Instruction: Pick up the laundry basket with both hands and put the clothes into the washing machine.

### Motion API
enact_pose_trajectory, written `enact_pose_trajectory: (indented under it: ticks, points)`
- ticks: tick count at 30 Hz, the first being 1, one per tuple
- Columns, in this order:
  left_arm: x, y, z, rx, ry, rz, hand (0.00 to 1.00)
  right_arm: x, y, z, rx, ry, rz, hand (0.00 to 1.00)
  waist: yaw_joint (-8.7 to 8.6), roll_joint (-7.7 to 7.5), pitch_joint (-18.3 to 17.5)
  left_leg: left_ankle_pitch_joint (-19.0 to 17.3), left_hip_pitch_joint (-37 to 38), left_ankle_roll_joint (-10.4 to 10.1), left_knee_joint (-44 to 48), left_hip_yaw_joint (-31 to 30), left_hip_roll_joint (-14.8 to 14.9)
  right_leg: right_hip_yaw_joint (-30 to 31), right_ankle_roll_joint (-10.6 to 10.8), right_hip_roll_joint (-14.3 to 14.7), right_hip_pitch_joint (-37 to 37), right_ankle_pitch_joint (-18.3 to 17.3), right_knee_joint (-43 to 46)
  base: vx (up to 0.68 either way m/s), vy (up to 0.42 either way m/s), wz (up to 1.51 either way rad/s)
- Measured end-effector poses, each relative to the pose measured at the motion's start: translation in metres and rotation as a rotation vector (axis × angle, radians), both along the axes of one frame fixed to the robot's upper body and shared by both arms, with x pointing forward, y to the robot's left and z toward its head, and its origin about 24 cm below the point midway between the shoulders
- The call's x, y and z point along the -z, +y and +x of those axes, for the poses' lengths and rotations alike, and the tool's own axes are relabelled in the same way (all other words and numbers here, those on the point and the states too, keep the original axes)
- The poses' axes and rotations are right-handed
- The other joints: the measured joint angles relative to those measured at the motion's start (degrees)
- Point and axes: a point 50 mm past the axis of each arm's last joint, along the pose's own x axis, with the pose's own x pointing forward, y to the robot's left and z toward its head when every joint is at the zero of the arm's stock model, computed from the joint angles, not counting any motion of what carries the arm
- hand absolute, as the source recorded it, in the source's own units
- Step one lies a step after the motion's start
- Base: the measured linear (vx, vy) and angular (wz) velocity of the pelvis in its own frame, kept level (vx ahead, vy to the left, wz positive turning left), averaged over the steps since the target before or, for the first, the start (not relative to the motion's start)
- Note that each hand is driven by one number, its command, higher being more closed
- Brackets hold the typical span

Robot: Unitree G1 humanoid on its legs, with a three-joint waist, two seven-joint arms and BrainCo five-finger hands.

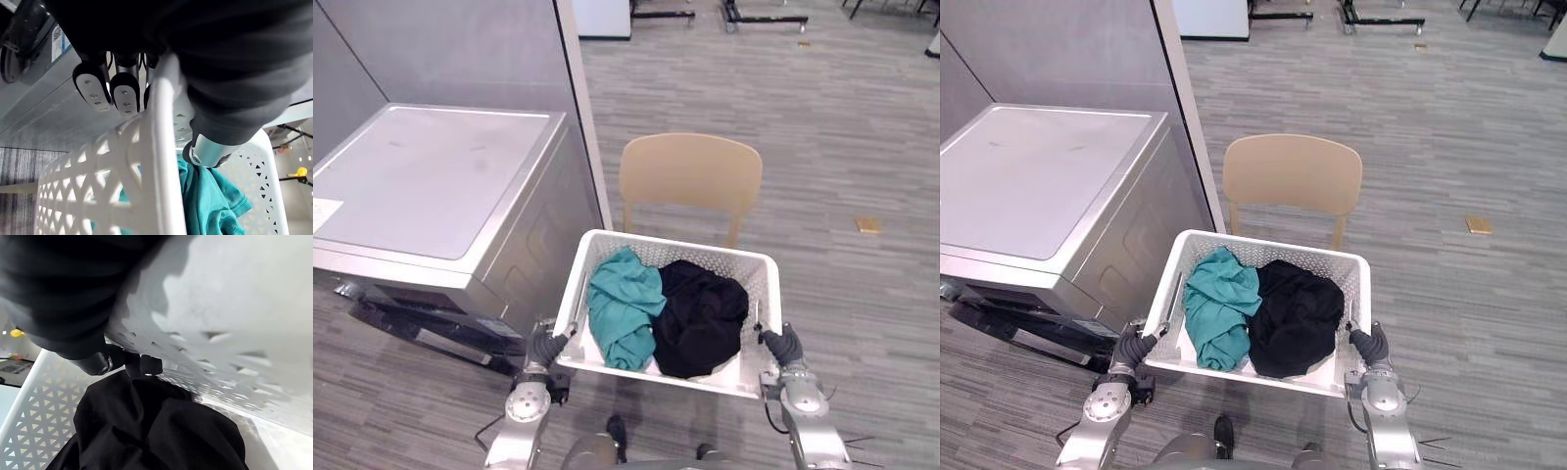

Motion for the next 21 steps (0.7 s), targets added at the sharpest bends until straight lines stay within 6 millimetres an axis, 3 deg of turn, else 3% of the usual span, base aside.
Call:
enact_pose_trajectory:
  ticks: [3, 5, 7, 8, 9, 13, 21]
  points:
    - [-0.044, -0.002, 0.048, -0.026, -0.139, 0.027, 1.0, -0.046, 0.001, 0.044, 0.016, -0.145, -0.045, 1.0, -0.03, -0.21, 6.07, 2.33, -8.07, 1.11, 0.62, 0.76, 0.52, 1.09, 0.56, 0.24, -8.69, 2.54, 1.1, -0.21, 0.055, -0.11]
    - [-0.063, 0.0, 0.065, -0.055, -0.186, 0.037, 1.0, -0.069, 0.0, 0.06, 0.024, -0.21, -0.063, 1.0, -0.03, -0.21, 8.59, 2.97, -10.77, 1.87, 1.27, 1.46, 0.37, 1.71, 0.93, -0.12, -11.74, 3.06, 2.09, -0.13, 0.065, -0.12]
    - [-0.08, 0.0, 0.08, -0.076, -0.227, 0.052, 1.0, -0.086, 0.002, 0.071, 0.038, -0.257, -0.061, 1.0, -0.01, -0.32, 8.95, 3.57, -13.84, 2.27, 1.97, 1.78, 0.17, 1.84, 1.18, -0.46, -15.14, 3.22, 3.21, -0.06, 0.052, -0.03]
    - [-0.092, -0.001, 0.088, -0.087, -0.257, 0.045, 0.0, -0.096, 0.004, 0.077, 0.045, -0.288, -0.057, 1.0, 0.14, -0.32, 8.99, 3.61, -15.67, 2.32, 2.58, 1.74, 0.16, 1.75, 1.18, -0.56, -16.99, 3.22, 3.97, -0.03, 0.038, 0.04]
    - [-0.106, 0.0, 0.095, -0.1, -0.29, 0.047, 0.0, -0.108, 0.007, 0.082, 0.053, -0.324, -0.047, 0.0, 0.22, -0.3, 9.05, 3.64, -17.26, 2.33, 2.9, 1.55, 0.14, 1.53, 1.18, -0.63, -18.6, 3.21, 4.54, -0.03, 0.025, 0.05]
    - [-0.145, -0.003, 0.108, -0.123, -0.405, 0.023, 0.0, -0.141, 0.013, 0.094, 0.099, -0.436, 0.01, 0.0, 0.41, -0.32, 9.23, 3.99, -22.09, 2.45, 4.63, 0.58, 0.31, 1.01, 1.17, -0.67, -23.1, 3.19, 6.69, -0.01, 0.018, 0.09]
    - [-0.157, -0.008, 0.101, -0.163, -0.492, -0.069, 0.0, -0.149, 0.017, 0.077, 0.172, -0.54, 0.094, 0.0, 0.57, -0.48, 9.44, 3.08, -24.27, 2.07, 6.57, 0.57, 1.34, -0.22, 0.45, -0.37, -24.82, 1.65, 8.94, 0.01, 0.004, 0.04]
